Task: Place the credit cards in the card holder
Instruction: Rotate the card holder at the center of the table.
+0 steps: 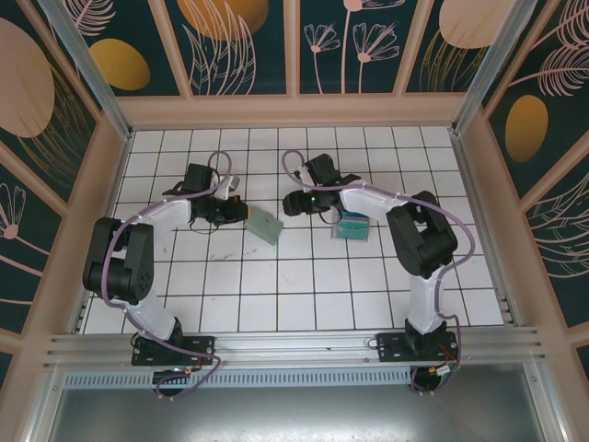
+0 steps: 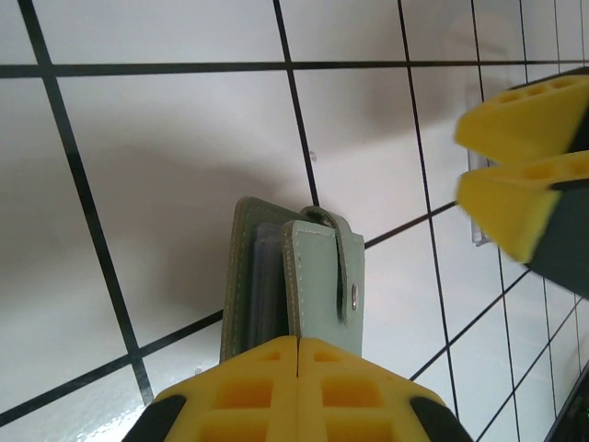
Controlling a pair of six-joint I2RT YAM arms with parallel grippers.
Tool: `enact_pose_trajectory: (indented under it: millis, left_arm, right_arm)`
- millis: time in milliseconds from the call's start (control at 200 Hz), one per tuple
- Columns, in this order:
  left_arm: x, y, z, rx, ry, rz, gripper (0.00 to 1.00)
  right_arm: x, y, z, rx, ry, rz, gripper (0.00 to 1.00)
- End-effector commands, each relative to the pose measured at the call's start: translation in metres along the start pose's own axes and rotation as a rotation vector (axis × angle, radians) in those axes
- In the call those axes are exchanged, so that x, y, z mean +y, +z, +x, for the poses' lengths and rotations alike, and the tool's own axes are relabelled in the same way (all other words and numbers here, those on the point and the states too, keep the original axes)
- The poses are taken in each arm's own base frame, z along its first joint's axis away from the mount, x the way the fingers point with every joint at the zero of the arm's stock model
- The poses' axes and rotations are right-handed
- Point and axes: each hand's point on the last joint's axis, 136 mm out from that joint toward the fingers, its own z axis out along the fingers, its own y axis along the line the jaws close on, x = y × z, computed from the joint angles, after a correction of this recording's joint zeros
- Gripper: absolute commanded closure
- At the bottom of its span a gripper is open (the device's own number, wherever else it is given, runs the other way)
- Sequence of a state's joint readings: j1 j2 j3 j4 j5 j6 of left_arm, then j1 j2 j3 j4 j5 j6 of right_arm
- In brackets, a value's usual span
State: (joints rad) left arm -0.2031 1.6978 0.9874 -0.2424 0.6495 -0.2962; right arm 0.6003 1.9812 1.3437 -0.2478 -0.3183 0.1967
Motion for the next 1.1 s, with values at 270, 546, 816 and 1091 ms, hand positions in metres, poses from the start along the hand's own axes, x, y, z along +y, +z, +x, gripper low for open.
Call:
enact_pose_trajectory:
  millis: [270,546,816,1091]
  left_arm:
    - [-0.002,0.009,0.013,0.066,0.021,0.052,1.00]
    - [0.002,0.019,0.000,0.056,0.003,0.053,1.00]
    - [0.010,0.029,-0.019,0.021,-0.007,0.026,1.00]
    - [0.018,0.026,-0.037,-0.051,-0.009,-0.044,0.67]
  right_arm:
    - [0.043,0.030,0.032,0.141,-0.181,-0.179,0.35]
    - [0.052,0.035,0.052,0.181,-0.153,-0.268,0.49]
    - [0.066,0.031,0.070,0.210,-0.106,-0.322,0.73]
    - [0.074,0.023,0.064,0.165,-0.010,-0.346,1.00]
